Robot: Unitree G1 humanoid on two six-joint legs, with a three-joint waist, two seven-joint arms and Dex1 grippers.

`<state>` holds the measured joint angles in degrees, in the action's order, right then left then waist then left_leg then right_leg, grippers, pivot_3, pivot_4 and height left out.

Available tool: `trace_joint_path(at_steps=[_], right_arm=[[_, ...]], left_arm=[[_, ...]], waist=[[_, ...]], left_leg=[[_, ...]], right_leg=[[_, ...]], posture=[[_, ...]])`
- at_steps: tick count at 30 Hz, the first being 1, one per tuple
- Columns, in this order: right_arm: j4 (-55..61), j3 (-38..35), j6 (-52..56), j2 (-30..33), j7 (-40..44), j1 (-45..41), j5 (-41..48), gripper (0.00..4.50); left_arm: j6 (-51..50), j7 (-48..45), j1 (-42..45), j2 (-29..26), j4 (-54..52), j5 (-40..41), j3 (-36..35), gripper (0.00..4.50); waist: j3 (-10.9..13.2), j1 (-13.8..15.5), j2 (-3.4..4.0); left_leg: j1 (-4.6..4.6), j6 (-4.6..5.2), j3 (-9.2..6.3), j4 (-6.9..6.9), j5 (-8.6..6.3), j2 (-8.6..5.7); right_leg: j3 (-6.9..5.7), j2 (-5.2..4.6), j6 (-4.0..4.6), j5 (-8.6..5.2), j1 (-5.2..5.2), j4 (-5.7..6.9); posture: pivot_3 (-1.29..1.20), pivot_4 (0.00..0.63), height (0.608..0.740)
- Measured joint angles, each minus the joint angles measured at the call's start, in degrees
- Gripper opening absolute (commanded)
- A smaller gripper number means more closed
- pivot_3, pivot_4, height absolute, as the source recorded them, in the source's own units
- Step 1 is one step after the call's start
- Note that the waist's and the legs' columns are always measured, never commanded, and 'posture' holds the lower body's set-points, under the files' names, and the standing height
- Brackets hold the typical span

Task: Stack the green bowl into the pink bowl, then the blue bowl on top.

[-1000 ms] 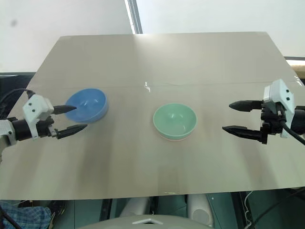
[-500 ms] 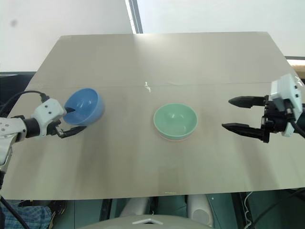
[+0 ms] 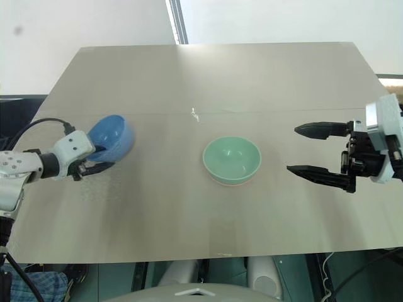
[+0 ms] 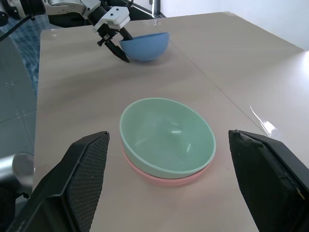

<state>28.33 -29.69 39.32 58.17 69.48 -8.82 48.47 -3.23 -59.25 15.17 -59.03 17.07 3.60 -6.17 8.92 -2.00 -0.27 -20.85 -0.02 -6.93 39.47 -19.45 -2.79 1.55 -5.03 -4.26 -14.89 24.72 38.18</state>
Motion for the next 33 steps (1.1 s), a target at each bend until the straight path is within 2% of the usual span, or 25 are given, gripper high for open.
trace_joint_path(at_steps=[2,3,12,17,23,26,33], right_arm=[[0.0,0.0,-0.1,0.1,0.0,0.1,0.0,4.31],[0.0,-0.1,-0.2,0.1,0.0,0.2,0.0,4.31],[-0.2,-0.1,-1.6,0.1,-0.3,1.3,-0.3,4.31],[-0.3,0.0,-2.2,0.1,-0.4,1.4,-0.5,4.31],[-1.4,1.4,-3.7,0.1,-0.5,0.5,-1.1,4.31],[-2.0,1.8,-4.0,0.2,-0.5,0.3,-1.4,4.31],[-2.5,2.1,-5.0,0.4,-0.3,0.0,-2.4,4.31]], left_arm=[[0.4,0.2,0.7,0.0,0.1,0.0,-0.1,0.12],[0.8,0.4,2.1,-0.2,0.1,0.0,-0.4,0.05],[2.7,-1.6,2.8,-0.1,2.0,0.0,0.2,0.05],[5.7,-8.7,9.4,0.4,2.5,1.0,4.1,0.05],[17.2,-18.8,26.6,6.2,2.7,0.2,13.1,0.05],[22.0,-22.4,31.9,8.8,3.9,-0.4,16.3,0.05],[41.9,-31.3,40.1,13.2,8.0,-2.2,24.2,0.05]], waist=[[0.0,0.0,0.0],[0.0,0.0,0.0],[0.0,0.0,0.01],[0.0,0.4,-0.03],[0.0,1.2,-0.09],[0.0,1.0,-0.11],[0.0,0.7,-0.13]], left_leg=[[0.0,0.0,0.0,0.02,0.0,0.0],[0.04,0.0,0.01,0.04,0.0,0.0],[0.05,0.0,0.03,0.15,0.0,-0.03],[-0.12,0.01,-0.07,0.47,0.0,-0.07],[-0.22,0.01,0.05,0.91,-0.01,-0.15],[-0.2,0.01,0.15,0.91,0.0,-0.14],[-0.22,0.02,0.18,0.93,0.0,-0.14]], right_leg=[[0.0,0.0,0.0,0.0,0.0,0.01],[0.0,0.0,0.0,0.0,-0.02,0.05],[0.04,0.0,0.0,0.0,-0.01,0.21],[-0.08,0.0,0.0,0.0,-0.02,0.33],[-0.15,-0.01,-0.01,0.0,-0.05,0.67],[-0.12,0.04,-0.01,0.0,-0.04,0.69],[-0.13,0.03,-0.01,0.0,-0.04,0.66]], posture=[[0.0,0.15,0.74],[0.0,0.15,0.74],[0.0,0.15,0.74],[0.0,0.15,0.74],[0.0,0.15,0.74],[0.0,0.15,0.74],[0.0,0.15,0.74]])
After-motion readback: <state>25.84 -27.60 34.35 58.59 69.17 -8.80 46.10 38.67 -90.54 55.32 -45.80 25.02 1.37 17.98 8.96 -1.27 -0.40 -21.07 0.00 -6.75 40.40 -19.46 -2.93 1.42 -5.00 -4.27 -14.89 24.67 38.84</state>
